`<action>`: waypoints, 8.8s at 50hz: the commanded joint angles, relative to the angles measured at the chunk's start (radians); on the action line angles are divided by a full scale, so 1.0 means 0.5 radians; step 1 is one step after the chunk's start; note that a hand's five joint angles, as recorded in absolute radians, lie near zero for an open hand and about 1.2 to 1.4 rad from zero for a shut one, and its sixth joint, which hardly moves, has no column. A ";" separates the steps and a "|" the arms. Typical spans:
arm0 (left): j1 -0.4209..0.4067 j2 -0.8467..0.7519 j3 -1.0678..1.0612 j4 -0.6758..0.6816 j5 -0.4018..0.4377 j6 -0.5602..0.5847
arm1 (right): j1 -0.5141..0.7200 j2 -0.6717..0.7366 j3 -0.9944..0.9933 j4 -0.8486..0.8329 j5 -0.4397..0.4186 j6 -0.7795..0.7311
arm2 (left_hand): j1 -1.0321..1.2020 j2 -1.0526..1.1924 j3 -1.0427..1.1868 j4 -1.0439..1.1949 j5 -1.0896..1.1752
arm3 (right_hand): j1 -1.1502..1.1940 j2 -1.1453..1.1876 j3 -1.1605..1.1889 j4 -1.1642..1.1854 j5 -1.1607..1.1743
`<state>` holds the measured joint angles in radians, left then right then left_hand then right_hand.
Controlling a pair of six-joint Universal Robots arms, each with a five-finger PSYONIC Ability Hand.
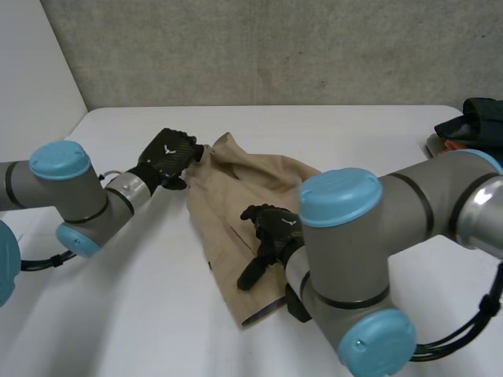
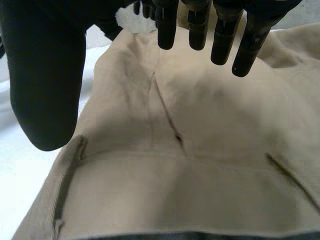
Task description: Fold the laundry.
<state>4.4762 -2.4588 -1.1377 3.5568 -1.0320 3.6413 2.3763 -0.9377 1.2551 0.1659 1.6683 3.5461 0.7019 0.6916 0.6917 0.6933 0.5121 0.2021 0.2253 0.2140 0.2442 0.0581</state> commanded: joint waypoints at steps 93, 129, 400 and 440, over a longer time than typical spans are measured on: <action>-0.433 0.834 0.012 0.609 -1.072 -0.220 | -0.669 -0.082 -0.529 -1.952 -0.317 -1.699 | 1.389 1.409 1.409 1.406 1.419 | 2.388 2.342 2.365 2.304 2.327; -0.712 1.340 -1.305 -0.404 -1.271 -0.214 | -0.914 -0.533 0.914 -0.553 -0.474 -1.184 | 1.389 1.409 1.409 1.406 1.419 | 0.160 0.114 0.136 0.076 0.099; -0.546 0.880 -0.178 0.630 -1.262 0.304 | -0.724 -0.143 -0.446 -1.575 -0.078 -2.205 | 1.389 1.409 1.409 1.406 1.419 | 2.388 2.342 2.365 2.304 2.327; -1.012 1.573 -1.590 -0.978 -1.611 0.120 | -0.752 -0.855 1.288 0.006 -0.131 -2.506 | -0.305 -0.284 -0.285 -0.288 -0.274 | 2.388 2.342 2.365 2.304 2.327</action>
<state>3.9857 -1.7232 -1.9578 3.0595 -1.8412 3.7273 2.0002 -1.3479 1.8531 0.1789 1.6067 2.2964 1.1540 1.1944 1.1962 1.1972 0.9901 0.9962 1.1834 1.1894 1.1920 0.9819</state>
